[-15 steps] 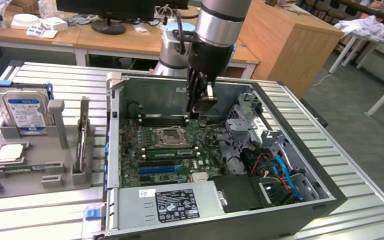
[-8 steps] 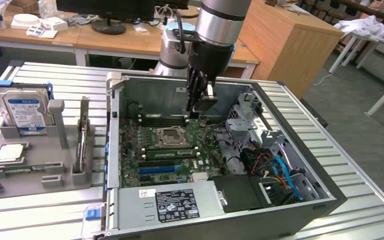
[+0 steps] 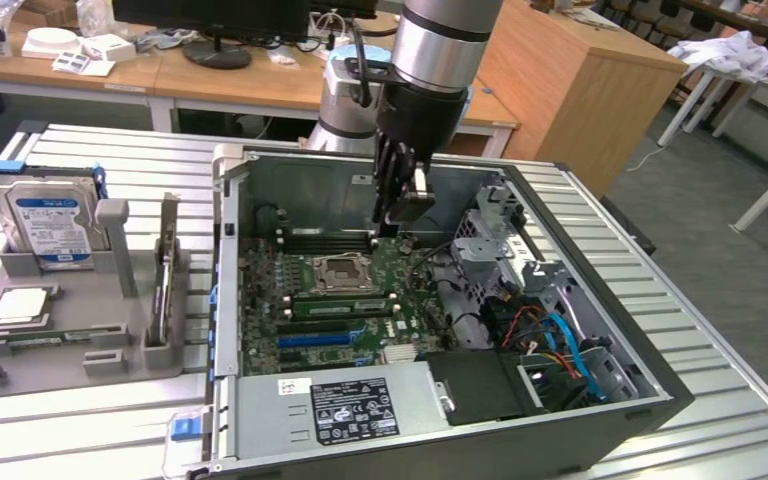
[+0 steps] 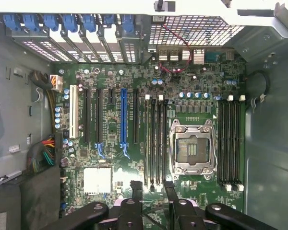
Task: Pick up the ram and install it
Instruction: 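Press down the ram until it locks into place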
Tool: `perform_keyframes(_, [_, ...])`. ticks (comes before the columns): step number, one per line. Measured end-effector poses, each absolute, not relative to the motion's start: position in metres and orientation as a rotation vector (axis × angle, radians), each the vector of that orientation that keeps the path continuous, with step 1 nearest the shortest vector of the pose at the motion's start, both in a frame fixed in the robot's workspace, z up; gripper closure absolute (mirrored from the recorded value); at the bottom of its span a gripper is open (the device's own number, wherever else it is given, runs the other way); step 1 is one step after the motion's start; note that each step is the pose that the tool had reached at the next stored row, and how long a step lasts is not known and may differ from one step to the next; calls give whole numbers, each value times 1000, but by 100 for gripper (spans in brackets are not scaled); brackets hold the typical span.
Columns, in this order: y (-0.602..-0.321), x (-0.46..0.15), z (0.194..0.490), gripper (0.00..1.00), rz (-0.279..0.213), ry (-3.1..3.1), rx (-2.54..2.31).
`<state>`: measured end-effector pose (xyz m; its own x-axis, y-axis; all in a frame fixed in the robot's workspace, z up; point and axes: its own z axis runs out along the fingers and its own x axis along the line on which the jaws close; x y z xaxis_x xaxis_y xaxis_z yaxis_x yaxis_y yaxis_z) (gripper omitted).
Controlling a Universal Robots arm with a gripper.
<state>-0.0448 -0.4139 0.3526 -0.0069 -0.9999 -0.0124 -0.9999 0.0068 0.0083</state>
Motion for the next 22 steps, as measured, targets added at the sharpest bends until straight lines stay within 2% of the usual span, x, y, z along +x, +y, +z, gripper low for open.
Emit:
perform_keyframes(1, [-414, -45, 353, 71, 23, 2227, -2212])
perform_keyframes(2, [-414, -45, 353, 77, 23, 2227, -2212])
perform_keyframes(3, [-414, -45, 353, 77, 23, 2227, -2212])
perform_keyframes(5, [-414, -45, 353, 89, 23, 2227, -2212])
perform_keyframes(22, [-414, -40, 353, 89, 23, 2227, -2212])
